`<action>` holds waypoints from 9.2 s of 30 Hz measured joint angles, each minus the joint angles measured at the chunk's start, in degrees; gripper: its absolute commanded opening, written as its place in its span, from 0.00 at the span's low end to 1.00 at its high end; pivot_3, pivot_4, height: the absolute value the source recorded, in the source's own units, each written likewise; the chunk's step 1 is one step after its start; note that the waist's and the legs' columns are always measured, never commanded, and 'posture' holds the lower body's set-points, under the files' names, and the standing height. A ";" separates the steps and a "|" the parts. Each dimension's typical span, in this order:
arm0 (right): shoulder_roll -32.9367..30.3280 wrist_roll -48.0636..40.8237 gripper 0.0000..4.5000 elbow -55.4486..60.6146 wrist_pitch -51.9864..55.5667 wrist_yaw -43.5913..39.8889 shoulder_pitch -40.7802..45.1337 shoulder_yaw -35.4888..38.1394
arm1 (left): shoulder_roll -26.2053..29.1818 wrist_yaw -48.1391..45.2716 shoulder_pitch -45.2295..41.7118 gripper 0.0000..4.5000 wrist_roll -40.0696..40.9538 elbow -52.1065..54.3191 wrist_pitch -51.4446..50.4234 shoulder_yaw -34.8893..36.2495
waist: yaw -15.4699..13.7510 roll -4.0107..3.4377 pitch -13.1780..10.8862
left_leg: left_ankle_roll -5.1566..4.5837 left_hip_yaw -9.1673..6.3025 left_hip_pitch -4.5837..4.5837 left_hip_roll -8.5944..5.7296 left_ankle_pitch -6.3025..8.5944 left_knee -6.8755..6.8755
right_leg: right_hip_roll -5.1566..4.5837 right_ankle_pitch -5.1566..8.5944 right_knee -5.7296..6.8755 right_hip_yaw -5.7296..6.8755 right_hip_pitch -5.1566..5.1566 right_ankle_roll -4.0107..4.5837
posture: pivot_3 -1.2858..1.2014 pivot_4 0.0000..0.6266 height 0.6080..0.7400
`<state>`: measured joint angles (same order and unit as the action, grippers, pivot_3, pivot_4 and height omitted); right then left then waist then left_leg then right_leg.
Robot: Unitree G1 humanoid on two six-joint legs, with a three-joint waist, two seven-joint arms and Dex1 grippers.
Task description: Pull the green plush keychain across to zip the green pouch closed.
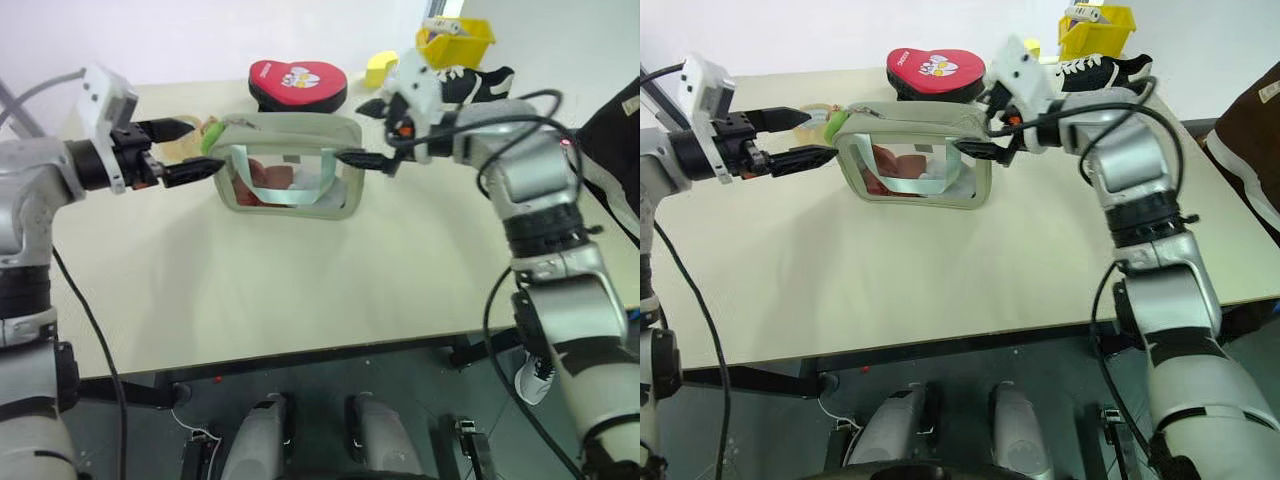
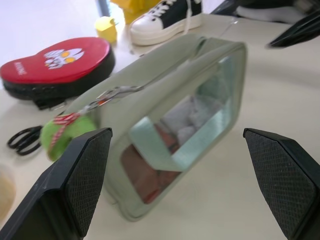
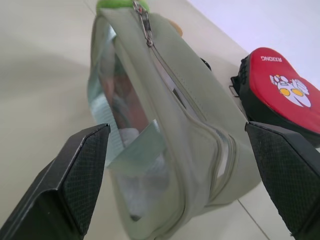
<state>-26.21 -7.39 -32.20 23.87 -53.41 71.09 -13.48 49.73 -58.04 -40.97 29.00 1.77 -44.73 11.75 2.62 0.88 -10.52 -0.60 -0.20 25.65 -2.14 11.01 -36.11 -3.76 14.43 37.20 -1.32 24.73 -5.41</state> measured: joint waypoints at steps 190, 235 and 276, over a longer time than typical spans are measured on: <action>-15.74 -4.03 0.26 37.01 8.24 -11.37 -23.44 2.75 | 2.40 -2.77 6.33 0.00 -7.06 6.07 7.51 -11.36 | -1.56 -0.01 -0.07 | 0.30 -0.05 -0.23 0.15 -0.15 0.11 | 0.04 0.00 -0.15 0.05 -0.16 0.54 | 0.52 0.24 1.00; -7.53 -2.94 0.01 36.42 15.86 3.00 -12.02 6.81 | 1.33 -1.99 6.64 0.00 -6.98 7.94 7.85 -11.48 | -2.04 -0.02 -0.07 | 0.39 -0.04 -0.05 0.06 -0.06 0.16 | -0.06 -0.01 -0.26 0.13 -0.07 0.54 | 0.52 0.24 1.00; -21.23 -4.69 1.00 42.26 18.39 6.64 -40.25 15.84 | -1.16 -4.39 2.02 0.90 -6.33 1.07 7.78 -13.33 | -1.98 0.01 -0.09 | 0.10 -0.03 -0.17 0.10 -0.21 0.03 | -0.04 0.00 -0.26 0.23 -0.27 0.54 | 0.52 0.24 1.00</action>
<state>-47.44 -12.08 10.05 42.26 -46.77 30.84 2.36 48.57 -62.42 -38.95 22.67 2.84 -36.95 -1.58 0.64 0.89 -10.60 -0.51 -0.23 25.48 -2.04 10.81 -36.08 -3.80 14.44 36.94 -1.09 24.46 -4.87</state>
